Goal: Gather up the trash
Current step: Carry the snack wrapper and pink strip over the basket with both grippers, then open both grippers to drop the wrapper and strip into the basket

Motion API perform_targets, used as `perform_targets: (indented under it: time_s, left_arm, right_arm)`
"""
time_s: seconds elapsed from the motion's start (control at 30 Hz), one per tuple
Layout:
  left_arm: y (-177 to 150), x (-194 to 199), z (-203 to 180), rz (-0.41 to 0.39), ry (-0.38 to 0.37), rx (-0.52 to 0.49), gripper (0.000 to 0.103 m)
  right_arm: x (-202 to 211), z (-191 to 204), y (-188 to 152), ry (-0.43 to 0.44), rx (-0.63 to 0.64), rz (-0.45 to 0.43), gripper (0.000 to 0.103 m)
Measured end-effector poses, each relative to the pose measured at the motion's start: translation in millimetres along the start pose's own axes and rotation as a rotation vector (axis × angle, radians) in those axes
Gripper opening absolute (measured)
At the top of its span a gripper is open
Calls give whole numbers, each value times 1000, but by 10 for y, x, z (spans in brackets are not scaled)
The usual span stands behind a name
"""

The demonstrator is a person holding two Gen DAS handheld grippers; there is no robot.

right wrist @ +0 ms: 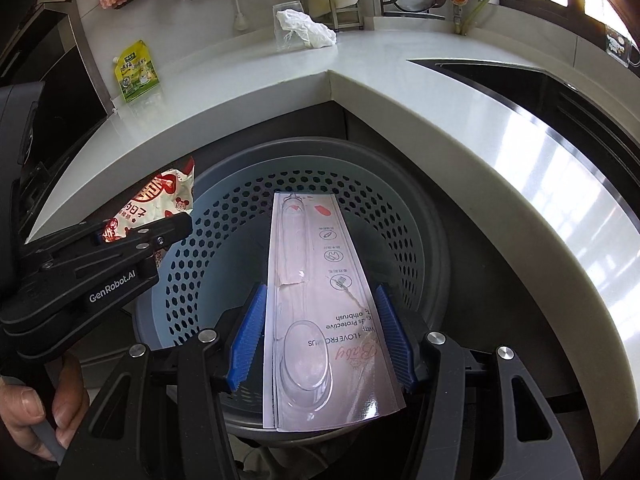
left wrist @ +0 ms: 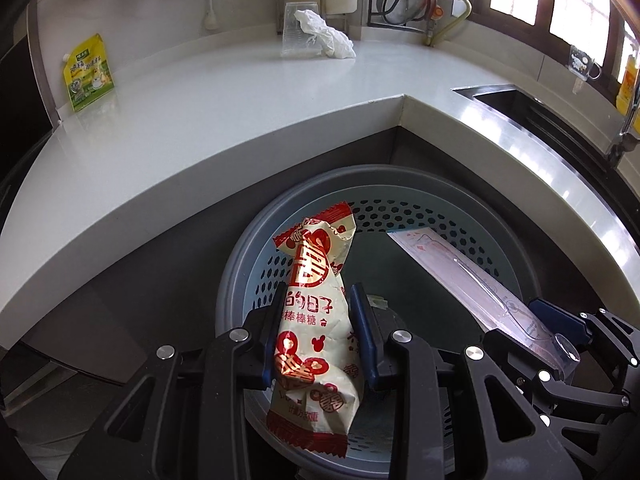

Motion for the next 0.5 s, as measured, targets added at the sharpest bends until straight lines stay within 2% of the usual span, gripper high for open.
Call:
perform_targets:
  time_s: [0.5]
  left_arm:
    - [10, -176, -7, 25, 34, -1, 32]
  right_arm:
    - [-199, -34, 83, -52, 7, 11, 54]
Point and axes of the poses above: each gripper's, at about its wrist camera, not at the fingertips, and x roughly against the way its jaws point, z to its left, y to its top, the point moved 4 cm from there along -x, roughly the way its jaws point, and after that the axes turned 1 degree about y, right-handed, at the moved point
